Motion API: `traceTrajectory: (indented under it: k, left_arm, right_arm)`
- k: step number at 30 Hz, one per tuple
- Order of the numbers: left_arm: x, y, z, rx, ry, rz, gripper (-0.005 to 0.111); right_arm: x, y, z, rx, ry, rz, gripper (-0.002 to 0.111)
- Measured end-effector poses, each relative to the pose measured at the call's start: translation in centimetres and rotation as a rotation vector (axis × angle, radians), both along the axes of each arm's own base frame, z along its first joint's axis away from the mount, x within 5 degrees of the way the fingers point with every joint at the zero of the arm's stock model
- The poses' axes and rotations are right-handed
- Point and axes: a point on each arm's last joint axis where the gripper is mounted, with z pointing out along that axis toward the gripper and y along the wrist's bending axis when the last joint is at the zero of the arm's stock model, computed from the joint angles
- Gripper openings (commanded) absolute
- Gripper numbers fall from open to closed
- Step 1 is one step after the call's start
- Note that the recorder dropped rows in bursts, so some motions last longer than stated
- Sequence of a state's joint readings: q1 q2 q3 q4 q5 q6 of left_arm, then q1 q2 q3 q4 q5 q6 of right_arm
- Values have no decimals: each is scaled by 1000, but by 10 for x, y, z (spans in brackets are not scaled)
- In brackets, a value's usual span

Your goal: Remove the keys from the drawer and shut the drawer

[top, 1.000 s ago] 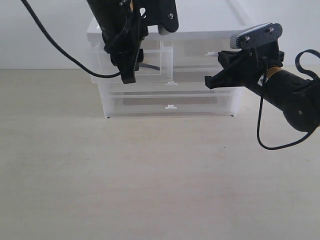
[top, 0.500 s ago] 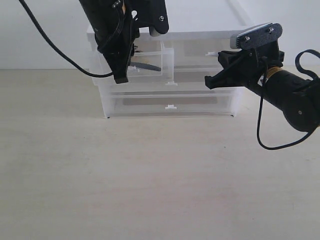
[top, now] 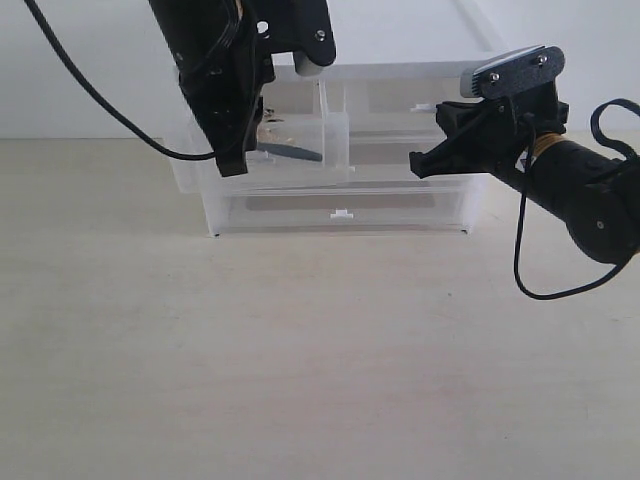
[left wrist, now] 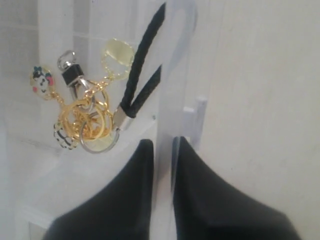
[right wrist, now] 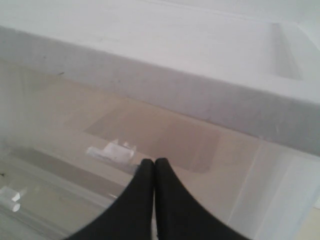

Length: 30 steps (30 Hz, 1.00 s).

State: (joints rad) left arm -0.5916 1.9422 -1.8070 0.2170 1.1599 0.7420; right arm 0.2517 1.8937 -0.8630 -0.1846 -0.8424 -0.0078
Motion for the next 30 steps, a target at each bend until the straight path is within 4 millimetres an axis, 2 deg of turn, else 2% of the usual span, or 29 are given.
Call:
traceTrajectory:
  k: [9, 11, 15, 17, 22, 25, 28, 29, 30]
  left_arm:
    - [-4, 1, 2, -2, 31, 5, 7]
    - [-5, 0, 1, -8, 35, 5, 16]
    - [-6, 0, 2, -33, 46, 39, 49]
    - [-7, 0, 4, -45, 46, 54, 58]
    - [-8, 0, 4, -59, 60, 87, 57]
    - [-14, 1, 13, -96, 66, 92, 57]
    - [-25, 6, 38, -150, 31, 88, 56]
    - [-29, 9, 47, -170, 16, 99, 53]
    - [-33, 11, 54, -198, 6, 132, 45]
  right_arm:
    - [0, 0, 0, 0, 0, 0, 0]
    - [0, 0, 0, 0, 0, 0, 0]
    - [0, 0, 0, 0, 0, 0, 0]
    - [0, 0, 0, 0, 0, 0, 0]
    - [0, 0, 0, 0, 0, 0, 0]
    - [0, 0, 0, 0, 0, 0, 0]
    - [0, 0, 0, 0, 0, 0, 0]
    - [0, 0, 0, 0, 0, 0, 0]
    - [0, 0, 0, 0, 0, 0, 0]
